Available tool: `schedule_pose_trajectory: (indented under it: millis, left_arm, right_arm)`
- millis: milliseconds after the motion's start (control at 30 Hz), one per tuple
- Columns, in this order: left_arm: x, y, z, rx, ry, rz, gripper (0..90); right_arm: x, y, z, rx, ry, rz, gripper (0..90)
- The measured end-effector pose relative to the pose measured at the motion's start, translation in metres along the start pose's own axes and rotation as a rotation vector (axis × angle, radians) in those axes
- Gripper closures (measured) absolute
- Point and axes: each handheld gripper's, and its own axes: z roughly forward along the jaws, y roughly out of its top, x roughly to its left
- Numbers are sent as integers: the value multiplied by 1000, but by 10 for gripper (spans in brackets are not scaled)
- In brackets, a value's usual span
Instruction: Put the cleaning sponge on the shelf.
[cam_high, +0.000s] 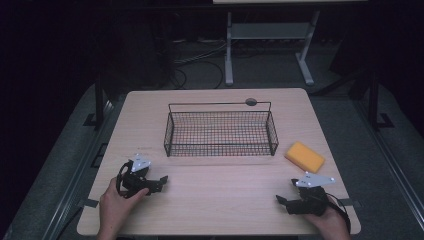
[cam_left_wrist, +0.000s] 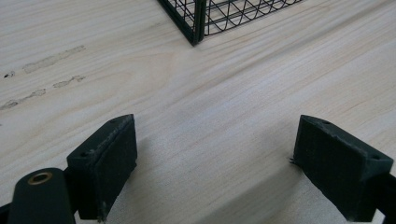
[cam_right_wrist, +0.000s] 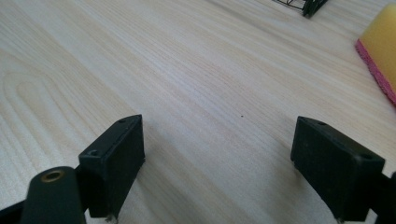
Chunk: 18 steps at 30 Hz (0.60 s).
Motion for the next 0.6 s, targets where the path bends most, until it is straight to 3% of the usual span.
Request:
schedule_pose_trajectory:
  millis: [167, 400, 533, 600]
  left_arm:
    - [0, 0, 0, 0, 0, 0, 127]
    - [0, 0, 0, 0, 0, 0, 127]
    - [0, 0, 0, 0, 0, -1, 127]
    - [0, 0, 0, 0, 0, 0, 126]
  right_arm:
    - [0, 0, 0, 0, 2, 0, 176]
    - [-4, 3, -6, 18, 4, 18, 304]
    - [-2, 6, -12, 21, 2, 17, 412]
    - [-2, 7, -17, 21, -2, 23, 532]
